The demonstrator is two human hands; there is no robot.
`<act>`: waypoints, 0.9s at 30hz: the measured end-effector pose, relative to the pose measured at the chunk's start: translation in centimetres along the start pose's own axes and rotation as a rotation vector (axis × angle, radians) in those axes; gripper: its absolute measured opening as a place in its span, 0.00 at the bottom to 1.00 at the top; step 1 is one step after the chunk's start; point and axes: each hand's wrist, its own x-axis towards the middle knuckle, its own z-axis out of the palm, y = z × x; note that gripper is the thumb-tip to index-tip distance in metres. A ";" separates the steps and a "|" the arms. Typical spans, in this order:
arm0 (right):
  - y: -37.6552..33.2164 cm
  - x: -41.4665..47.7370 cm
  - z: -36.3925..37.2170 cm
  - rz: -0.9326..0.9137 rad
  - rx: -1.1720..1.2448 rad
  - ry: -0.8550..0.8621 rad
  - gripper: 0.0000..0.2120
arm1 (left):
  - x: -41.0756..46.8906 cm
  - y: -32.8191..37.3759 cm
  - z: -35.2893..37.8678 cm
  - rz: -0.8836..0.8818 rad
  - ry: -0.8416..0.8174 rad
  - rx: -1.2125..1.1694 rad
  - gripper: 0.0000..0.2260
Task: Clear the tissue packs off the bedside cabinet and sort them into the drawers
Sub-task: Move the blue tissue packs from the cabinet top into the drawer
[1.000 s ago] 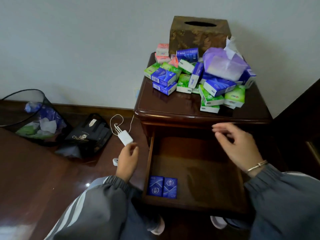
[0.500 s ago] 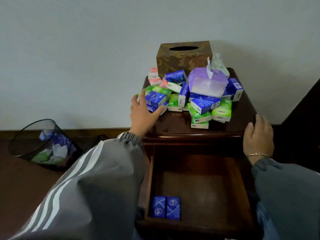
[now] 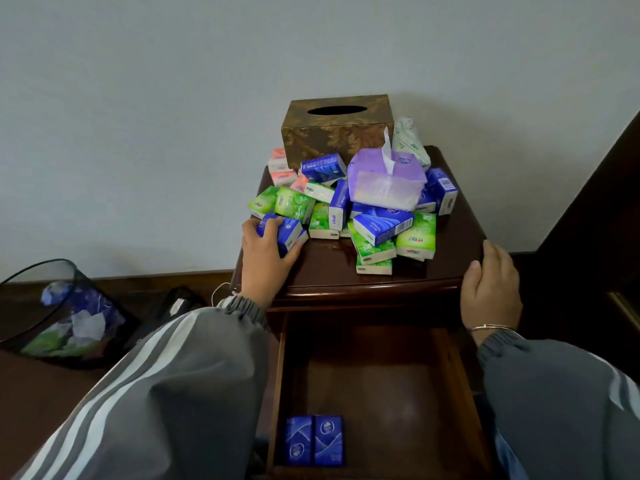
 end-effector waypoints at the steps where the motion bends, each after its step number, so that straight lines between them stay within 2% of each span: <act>1: 0.0 0.0 -0.1 -0.005 0.004 -0.003 0.28 | -0.3 -0.1 -0.1 0.007 0.020 -0.010 0.25; 6: 0.2 0.7 -0.5 -0.006 0.013 -0.094 0.22 | -0.9 -0.6 0.1 -0.013 0.034 -0.068 0.26; 9: 0.3 1.7 -1.2 0.059 0.000 -0.119 0.21 | -0.7 -0.8 0.3 -0.023 0.019 -0.101 0.25; 14: -2.4 7.6 -2.1 0.086 0.209 -0.100 0.21 | -0.7 -1.4 0.9 -0.018 0.055 -0.085 0.21; 19: -5.5 14.2 -0.2 0.177 0.167 -0.367 0.28 | -0.6 -1.6 1.1 -0.008 0.072 -0.067 0.22; 22: -5.8 15.3 1.3 0.197 0.067 -0.463 0.22 | -0.7 -1.6 1.2 -0.034 0.054 -0.033 0.24; 24: -5.5 15.2 1.6 0.191 0.019 -0.423 0.17 | -0.7 -1.6 1.2 -0.047 0.042 -0.021 0.26; 27: -4.6 13.9 1.1 0.325 0.160 -0.246 0.14 | -0.8 -1.5 1.1 -0.046 0.039 -0.014 0.26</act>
